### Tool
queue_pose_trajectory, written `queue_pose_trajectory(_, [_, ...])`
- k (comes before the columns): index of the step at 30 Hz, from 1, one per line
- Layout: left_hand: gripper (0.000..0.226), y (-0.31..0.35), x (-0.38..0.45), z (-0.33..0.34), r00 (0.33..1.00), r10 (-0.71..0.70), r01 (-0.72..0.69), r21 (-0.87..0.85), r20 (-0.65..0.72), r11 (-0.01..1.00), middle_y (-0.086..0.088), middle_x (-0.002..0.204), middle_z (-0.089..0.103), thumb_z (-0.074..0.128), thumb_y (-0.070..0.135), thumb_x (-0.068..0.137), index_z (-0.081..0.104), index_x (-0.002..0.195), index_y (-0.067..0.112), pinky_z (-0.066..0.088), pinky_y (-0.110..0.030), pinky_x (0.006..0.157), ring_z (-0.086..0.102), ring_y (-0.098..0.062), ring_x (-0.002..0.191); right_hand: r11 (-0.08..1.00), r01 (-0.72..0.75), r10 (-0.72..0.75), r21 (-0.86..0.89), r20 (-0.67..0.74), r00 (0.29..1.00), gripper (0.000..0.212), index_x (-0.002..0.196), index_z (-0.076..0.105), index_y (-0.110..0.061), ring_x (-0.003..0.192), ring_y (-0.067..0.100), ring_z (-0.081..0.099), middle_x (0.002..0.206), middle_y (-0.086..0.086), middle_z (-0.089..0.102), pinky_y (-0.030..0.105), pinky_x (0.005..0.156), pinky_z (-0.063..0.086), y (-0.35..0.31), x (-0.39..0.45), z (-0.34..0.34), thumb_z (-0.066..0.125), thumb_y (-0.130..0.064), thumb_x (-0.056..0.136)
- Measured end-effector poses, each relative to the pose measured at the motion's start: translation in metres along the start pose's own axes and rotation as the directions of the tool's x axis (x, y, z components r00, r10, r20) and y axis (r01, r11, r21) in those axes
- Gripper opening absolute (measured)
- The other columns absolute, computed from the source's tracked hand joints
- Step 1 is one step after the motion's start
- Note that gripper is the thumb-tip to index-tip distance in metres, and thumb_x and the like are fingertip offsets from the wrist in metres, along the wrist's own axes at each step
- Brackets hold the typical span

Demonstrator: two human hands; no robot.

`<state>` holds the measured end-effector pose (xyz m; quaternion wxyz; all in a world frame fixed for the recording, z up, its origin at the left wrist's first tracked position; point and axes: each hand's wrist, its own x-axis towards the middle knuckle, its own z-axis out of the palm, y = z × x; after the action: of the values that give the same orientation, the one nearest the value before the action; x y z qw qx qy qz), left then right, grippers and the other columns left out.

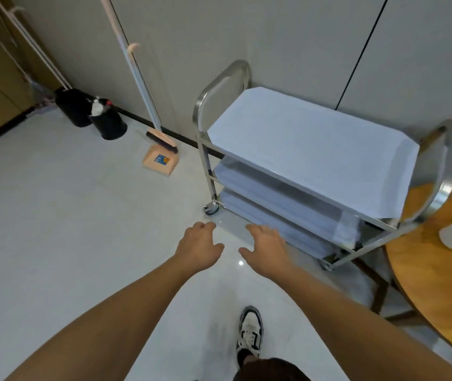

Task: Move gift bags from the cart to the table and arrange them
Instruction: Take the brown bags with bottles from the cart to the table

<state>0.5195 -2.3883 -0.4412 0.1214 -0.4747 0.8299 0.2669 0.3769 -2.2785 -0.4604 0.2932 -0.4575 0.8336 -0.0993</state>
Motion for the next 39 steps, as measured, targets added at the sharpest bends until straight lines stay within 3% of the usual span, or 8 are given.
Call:
queue_pose_trajectory(7, [0.060, -0.013, 0.115, 0.011, 0.999, -0.020, 0.022, -0.053, 0.051, 0.998, -0.010, 0.149, 0.045, 0.061, 0.036, 0.097, 0.042, 0.149, 0.014, 0.039, -0.036, 0.108, 0.045, -0.028, 0.134, 0.993, -0.098, 0.093, 0.069, 0.074, 0.993, 0.066, 0.153, 0.036, -0.022, 0.138, 0.033, 0.040, 0.153, 0.007, 0.043, 0.046, 0.114, 0.034, 0.024, 0.103, 0.024, 0.057, -0.045, 0.096])
queue_pose_trajectory(13, [0.057, -0.038, 0.236, 0.085, 0.990, 0.086, -0.083, -0.035, 0.112, 0.996, -0.010, 0.147, 0.048, 0.063, 0.034, 0.096, 0.046, 0.147, 0.014, 0.039, -0.031, 0.103, 0.047, -0.027, 0.133, 0.988, -0.153, 0.152, 0.020, 0.049, 0.987, 0.065, 0.154, 0.034, -0.023, 0.139, 0.029, 0.036, 0.153, 0.004, 0.042, 0.042, 0.113, 0.034, 0.073, 0.204, 0.099, 0.054, -0.049, 0.098])
queue_pose_trajectory(26, [0.050, -0.116, 0.506, 0.317, 0.912, 0.404, -0.406, -0.013, -0.065, 0.914, -0.013, 0.139, 0.056, 0.064, 0.025, 0.094, 0.054, 0.141, 0.013, 0.039, -0.033, 0.104, 0.051, -0.031, 0.127, 0.977, -0.202, 0.173, -0.070, -0.294, 0.940, 0.067, 0.151, 0.041, -0.021, 0.141, 0.032, 0.032, 0.153, 0.008, 0.042, 0.040, 0.115, 0.033, 0.229, 0.439, 0.317, 0.061, -0.048, 0.093])
queue_pose_trajectory(31, [0.049, -0.114, 0.566, 0.361, 0.867, 0.467, -0.480, -0.042, -0.173, 0.876, -0.011, 0.139, 0.057, 0.066, 0.031, 0.094, 0.055, 0.140, 0.015, 0.037, -0.031, 0.106, 0.051, -0.030, 0.127, 0.949, -0.270, 0.183, -0.161, -0.418, 0.890, 0.065, 0.149, 0.040, -0.027, 0.134, 0.030, 0.039, 0.147, 0.005, 0.047, 0.039, 0.112, 0.034, 0.277, 0.484, 0.338, 0.058, -0.054, 0.093])
queue_pose_trajectory(39, [0.050, -0.099, 0.594, 0.362, 0.876, 0.455, -0.466, -0.034, -0.160, 0.884, -0.008, 0.139, 0.055, 0.059, 0.038, 0.100, 0.046, 0.145, 0.021, 0.046, -0.037, 0.098, 0.055, -0.030, 0.121, 0.943, -0.295, 0.174, -0.156, -0.525, 0.833, 0.068, 0.146, 0.038, -0.032, 0.135, 0.034, 0.043, 0.148, 0.005, 0.045, 0.047, 0.109, 0.043, 0.305, 0.511, 0.329, 0.063, -0.053, 0.086])
